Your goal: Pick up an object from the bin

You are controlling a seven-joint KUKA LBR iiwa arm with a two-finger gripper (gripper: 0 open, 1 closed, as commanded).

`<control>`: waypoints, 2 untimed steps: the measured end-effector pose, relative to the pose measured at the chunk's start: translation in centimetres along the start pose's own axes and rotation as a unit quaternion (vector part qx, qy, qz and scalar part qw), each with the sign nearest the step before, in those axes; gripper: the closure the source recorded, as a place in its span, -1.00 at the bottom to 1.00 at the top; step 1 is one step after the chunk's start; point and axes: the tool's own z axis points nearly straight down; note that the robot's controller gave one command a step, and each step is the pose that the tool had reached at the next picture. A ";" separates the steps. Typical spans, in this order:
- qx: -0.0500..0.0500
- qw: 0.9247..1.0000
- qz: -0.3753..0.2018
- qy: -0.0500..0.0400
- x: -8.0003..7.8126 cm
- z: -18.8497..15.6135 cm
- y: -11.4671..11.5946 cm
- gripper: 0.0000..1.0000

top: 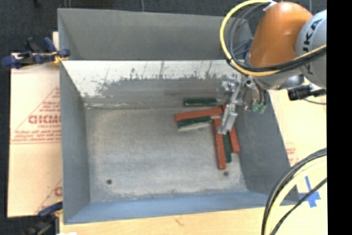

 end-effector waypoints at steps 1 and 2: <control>-0.003 0.999 0.041 -0.014 -1.4 1.0 0.0 -1.00; -0.002 0.994 0.108 -0.007 -0.6 7.0 -1.7 -1.00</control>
Offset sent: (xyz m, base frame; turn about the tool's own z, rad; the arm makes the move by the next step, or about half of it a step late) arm -0.0082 -0.0313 -0.1067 0.1676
